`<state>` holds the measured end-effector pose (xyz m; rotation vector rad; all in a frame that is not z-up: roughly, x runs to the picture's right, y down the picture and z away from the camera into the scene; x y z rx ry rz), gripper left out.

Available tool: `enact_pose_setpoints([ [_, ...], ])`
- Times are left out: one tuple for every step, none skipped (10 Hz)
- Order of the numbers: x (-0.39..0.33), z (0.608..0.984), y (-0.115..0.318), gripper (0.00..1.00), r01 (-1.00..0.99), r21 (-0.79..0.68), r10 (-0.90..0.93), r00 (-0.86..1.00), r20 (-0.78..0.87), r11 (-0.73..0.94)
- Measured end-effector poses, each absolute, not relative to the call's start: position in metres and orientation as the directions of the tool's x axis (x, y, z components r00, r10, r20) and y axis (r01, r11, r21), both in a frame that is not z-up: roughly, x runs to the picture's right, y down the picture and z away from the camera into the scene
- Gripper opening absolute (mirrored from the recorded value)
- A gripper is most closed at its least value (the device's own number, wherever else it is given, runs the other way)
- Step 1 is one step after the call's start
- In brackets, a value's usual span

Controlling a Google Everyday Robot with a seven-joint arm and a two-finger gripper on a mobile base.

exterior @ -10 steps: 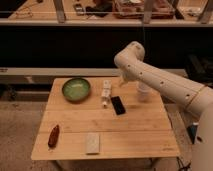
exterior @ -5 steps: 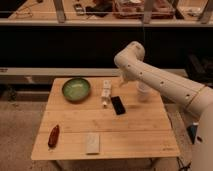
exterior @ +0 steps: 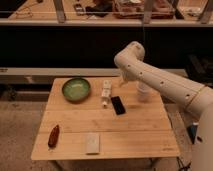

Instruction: Push the eraser across the table

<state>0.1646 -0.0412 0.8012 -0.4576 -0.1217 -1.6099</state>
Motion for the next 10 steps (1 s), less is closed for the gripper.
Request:
enact_pose_setpoints([
  [0.164, 0.802, -0.041, 0.8, 0.977, -0.191, -0.932, -0.022, 0.362, -0.097],
  [0.162, 0.805, -0.039, 0.8, 0.981, -0.174, -0.93, -0.016, 0.368, -0.085],
  [0.155, 0.814, -0.033, 0.8, 0.991, -0.126, -0.924, 0.002, 0.382, -0.049],
  [0.145, 0.829, -0.025, 0.8, 0.998, -0.055, -0.916, 0.03, 0.4, 0.009],
  [0.14, 0.838, -0.022, 0.76, 0.999, -0.016, -0.912, 0.045, 0.407, 0.042],
  [0.14, 0.846, -0.02, 0.69, 0.998, 0.01, -0.909, 0.054, 0.412, 0.064],
  [0.145, 0.855, -0.016, 0.56, 0.996, 0.031, -0.906, 0.063, 0.418, 0.083],
  [0.149, 0.86, -0.013, 0.47, 0.994, 0.043, -0.903, 0.069, 0.423, 0.096],
  [0.153, 0.866, -0.008, 0.37, 0.992, 0.057, -0.898, 0.075, 0.434, 0.111],
  [0.154, 0.869, -0.002, 0.29, 0.99, 0.071, -0.892, 0.078, 0.446, 0.122],
])
